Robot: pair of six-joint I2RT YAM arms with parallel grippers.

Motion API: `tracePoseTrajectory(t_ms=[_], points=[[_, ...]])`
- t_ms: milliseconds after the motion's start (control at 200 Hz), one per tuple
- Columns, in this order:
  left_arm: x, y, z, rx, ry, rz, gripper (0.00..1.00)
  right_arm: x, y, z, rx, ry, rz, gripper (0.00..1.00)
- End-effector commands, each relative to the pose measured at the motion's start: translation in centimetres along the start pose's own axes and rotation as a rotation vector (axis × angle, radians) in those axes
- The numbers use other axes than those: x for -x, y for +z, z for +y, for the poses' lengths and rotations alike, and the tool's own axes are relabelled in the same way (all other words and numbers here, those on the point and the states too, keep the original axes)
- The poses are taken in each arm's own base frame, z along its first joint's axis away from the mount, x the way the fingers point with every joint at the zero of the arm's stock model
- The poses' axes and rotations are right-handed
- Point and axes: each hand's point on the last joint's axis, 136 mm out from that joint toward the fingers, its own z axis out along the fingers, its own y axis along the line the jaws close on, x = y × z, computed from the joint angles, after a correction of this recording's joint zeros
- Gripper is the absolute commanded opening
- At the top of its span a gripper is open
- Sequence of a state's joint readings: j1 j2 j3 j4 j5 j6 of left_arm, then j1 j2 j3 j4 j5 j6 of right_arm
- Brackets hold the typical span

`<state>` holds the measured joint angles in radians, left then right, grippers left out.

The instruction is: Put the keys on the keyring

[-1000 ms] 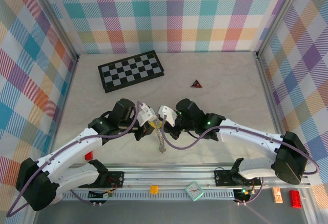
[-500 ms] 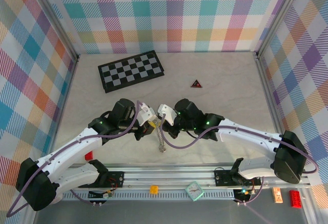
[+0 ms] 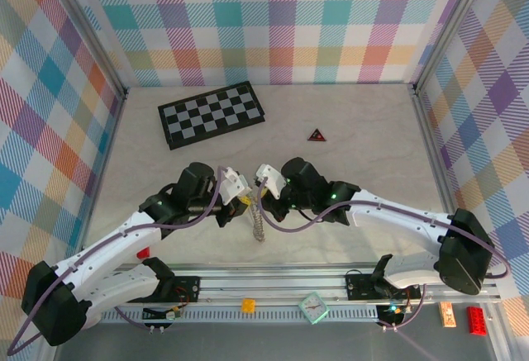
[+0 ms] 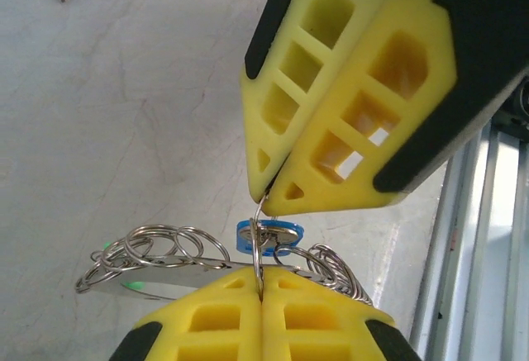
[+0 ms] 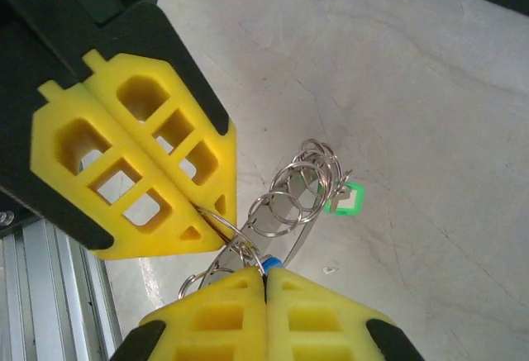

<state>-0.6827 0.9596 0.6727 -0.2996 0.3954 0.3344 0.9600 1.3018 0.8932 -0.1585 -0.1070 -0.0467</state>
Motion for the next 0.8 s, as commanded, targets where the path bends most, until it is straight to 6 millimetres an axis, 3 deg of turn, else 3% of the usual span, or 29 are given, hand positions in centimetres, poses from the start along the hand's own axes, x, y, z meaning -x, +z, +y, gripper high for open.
tracePoseTrajectory(t_ms=[0,510,730,795], points=[[1.6,-0.3,-1.0,-0.017,0.079,-0.079,0.0,0.6,0.2,-0.9,-0.015,0.057,-0.009,0.0],[2.7,-0.2,-1.1,0.003,0.103,-0.169,0.0,0.1,0.3,-0.7,0.046,0.046,0.019,0.0],[3.2,0.0,-1.6,-0.026,0.119,-0.217,0.0,1.0,-1.9,-0.7,0.057,0.01,-0.054,0.44],[3.3,0.1,-1.7,-0.033,0.127,-0.232,0.0,1.3,-3.0,-0.9,0.035,-0.015,-0.1,0.5]])
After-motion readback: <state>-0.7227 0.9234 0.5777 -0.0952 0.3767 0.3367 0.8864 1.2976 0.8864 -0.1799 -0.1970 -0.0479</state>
